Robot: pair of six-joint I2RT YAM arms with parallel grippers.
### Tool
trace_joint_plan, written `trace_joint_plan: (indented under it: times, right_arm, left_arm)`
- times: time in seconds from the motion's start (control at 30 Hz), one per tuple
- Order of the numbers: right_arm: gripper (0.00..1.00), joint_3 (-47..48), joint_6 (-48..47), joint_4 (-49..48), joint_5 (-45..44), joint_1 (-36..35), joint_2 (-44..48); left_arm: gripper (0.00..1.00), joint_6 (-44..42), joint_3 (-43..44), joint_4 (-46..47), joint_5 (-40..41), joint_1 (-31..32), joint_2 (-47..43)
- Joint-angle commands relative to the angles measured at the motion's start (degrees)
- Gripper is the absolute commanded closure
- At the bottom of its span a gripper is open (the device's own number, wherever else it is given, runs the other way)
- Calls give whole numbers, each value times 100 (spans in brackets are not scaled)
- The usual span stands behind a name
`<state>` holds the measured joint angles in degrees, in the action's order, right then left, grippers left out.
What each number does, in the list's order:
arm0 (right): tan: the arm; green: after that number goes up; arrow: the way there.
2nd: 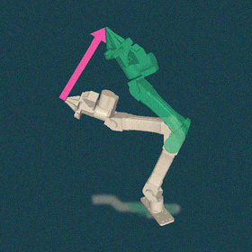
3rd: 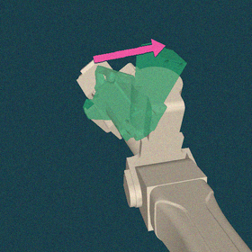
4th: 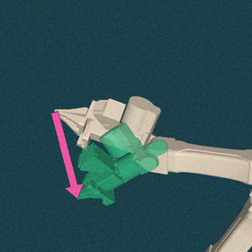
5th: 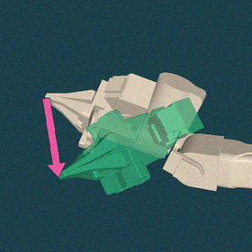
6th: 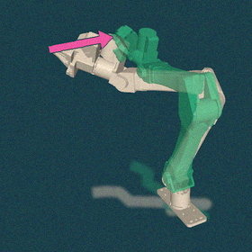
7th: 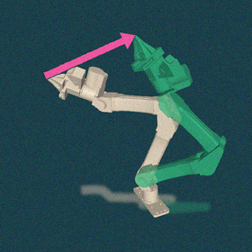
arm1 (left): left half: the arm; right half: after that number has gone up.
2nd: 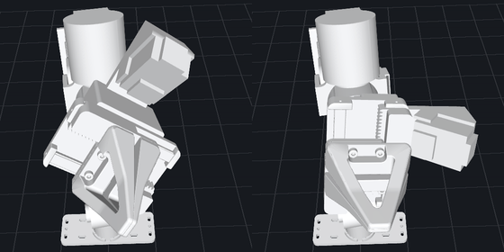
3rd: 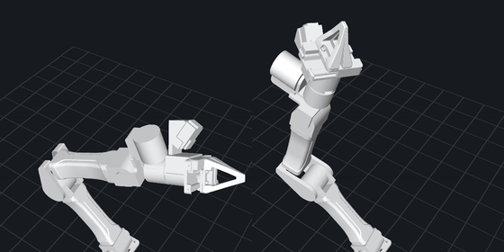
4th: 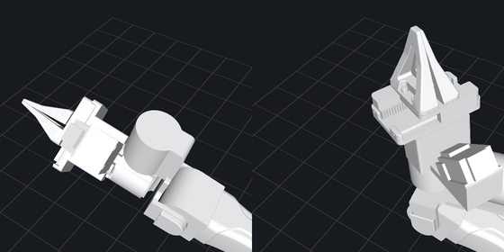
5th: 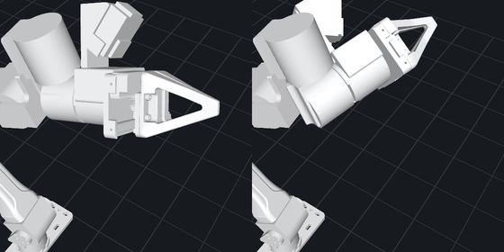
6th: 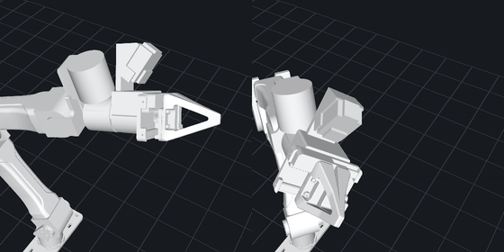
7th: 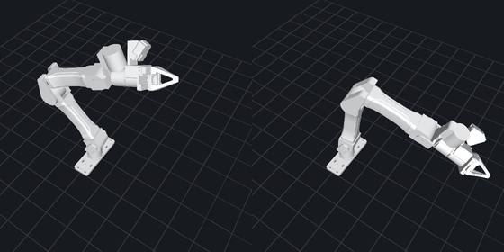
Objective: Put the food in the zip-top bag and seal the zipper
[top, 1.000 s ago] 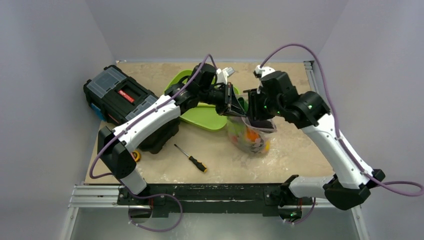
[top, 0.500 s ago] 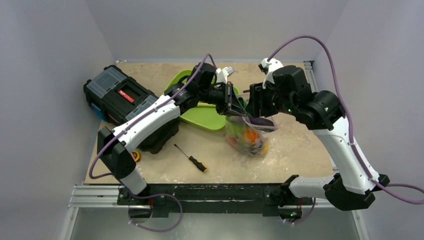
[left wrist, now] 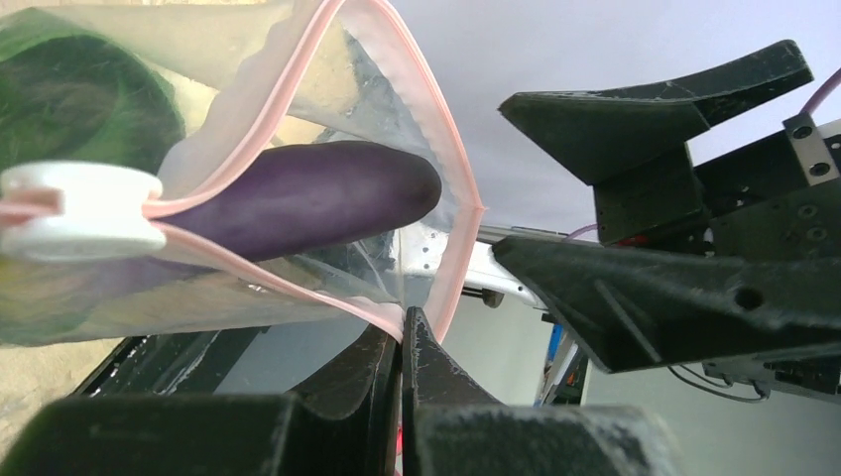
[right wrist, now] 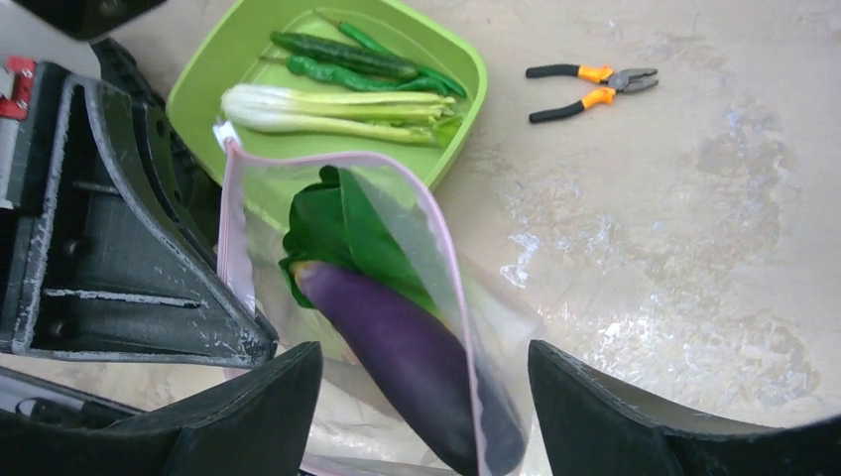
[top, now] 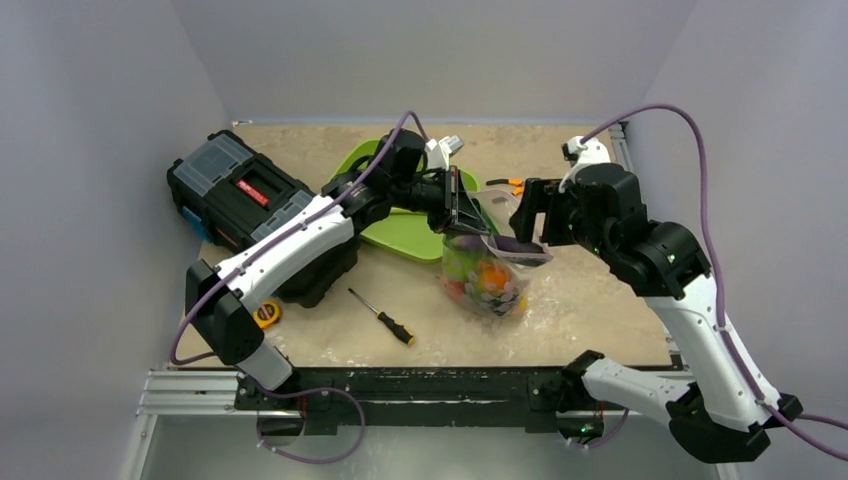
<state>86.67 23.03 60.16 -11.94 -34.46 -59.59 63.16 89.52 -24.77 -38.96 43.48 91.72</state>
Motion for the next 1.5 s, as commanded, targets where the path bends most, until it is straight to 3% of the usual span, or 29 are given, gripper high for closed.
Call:
trace_joint_plan:
  times: [0.0,0.13,0.27,0.5,0.63,0.87,1.17,1.47]
  right_arm:
    - [31,59,22,-270,120,102,43]
    - [38,659,-785,-13,931,89,-135]
    - [54,1350,-1276,227,2478,72,-681]
    - [67,852,-1273,303,2496,-47,-1152]
    - [66,422,-1217,101,2224,-322,-1034]
    - [61,122,-1145,470,873,-481,-1135]
    - [56,-91,-1134,685,1175,-535,-970]
    - [49,-371,-1127,793,1430,-707,-997]
  left_arm:
    - [100,120,-174,377,-34,-15,-439]
    - [100,88,-284,317,-47,-19,-495]
    - [100,93,-417,390,-3,-19,-557]
    - [100,-308,-382,3,220,-18,-655]
    - [100,-330,-395,-11,210,-20,-607]
    - [100,-406,-339,-89,255,-22,-587]
    - [100,-610,-333,-374,349,-18,-653]
    - [100,-453,-963,-201,406,1,-1062]
